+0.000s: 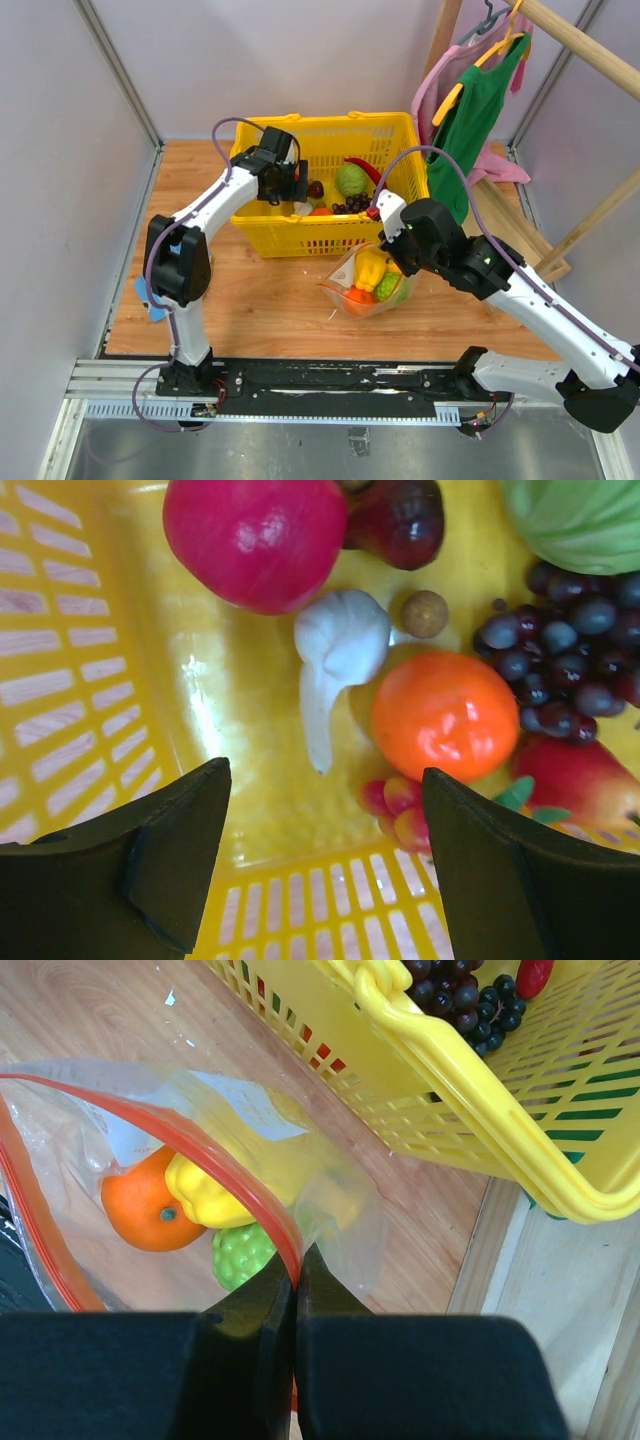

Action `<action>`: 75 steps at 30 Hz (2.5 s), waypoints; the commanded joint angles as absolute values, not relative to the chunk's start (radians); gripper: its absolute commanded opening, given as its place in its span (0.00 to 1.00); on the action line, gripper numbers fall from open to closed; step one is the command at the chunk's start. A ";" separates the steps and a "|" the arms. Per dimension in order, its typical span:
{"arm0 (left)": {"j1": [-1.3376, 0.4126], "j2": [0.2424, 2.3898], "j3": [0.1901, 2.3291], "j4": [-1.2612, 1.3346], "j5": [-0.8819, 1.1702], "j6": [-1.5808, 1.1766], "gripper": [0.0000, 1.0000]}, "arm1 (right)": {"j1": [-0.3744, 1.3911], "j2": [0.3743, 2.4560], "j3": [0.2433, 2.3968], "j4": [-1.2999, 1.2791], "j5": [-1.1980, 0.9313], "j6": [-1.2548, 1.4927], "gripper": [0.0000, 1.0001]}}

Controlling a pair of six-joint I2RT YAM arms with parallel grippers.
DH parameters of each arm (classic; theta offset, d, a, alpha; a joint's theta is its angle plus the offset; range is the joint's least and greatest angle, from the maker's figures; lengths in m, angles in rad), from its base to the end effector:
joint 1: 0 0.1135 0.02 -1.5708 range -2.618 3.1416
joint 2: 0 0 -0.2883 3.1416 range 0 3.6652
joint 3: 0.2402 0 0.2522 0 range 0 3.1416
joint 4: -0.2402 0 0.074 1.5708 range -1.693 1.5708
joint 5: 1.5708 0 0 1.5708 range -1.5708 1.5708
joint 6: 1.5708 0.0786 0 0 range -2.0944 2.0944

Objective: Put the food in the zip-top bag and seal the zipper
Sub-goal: Pick up the fake vegetable from the bin, then place the fake vegetable in the zipper food storage bag.

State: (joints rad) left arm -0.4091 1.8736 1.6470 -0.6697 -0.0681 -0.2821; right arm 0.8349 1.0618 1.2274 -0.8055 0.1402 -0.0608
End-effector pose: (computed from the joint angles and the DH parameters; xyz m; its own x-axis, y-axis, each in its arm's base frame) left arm 0.4181 -0.1754 0.2731 -0.7879 0.0389 -0.6146 0.1443 0.9819 -0.1228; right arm 0.1646 0.1653 0.3742 -0.3601 -0.4872 -0.7956 -0.6818 0.7195 -0.1320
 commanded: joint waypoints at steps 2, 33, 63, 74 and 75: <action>-0.390 1.960 1.688 -0.607 -0.041 -0.311 0.79 | 0.825 1.060 1.223 -0.768 0.122 -0.089 0.01; -0.365 2.095 1.755 -0.577 -0.129 -0.232 0.00 | 0.825 1.123 1.224 -0.723 0.101 -0.160 0.04; -0.494 1.385 1.430 -0.543 -0.046 -0.237 0.00 | 0.824 1.184 1.289 -0.730 0.201 0.009 0.02; -0.642 1.216 1.317 -0.522 0.002 -0.259 0.00 | 0.823 1.216 1.307 -0.703 0.199 0.094 0.02; -0.659 1.209 1.311 -0.514 0.004 -0.259 0.00 | 0.823 1.218 1.308 -0.699 0.194 0.102 0.02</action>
State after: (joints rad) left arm -0.6109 1.2476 1.3365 -0.5552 -0.0387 -0.2409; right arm 0.8349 1.2121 1.2690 -0.7330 0.1875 0.0448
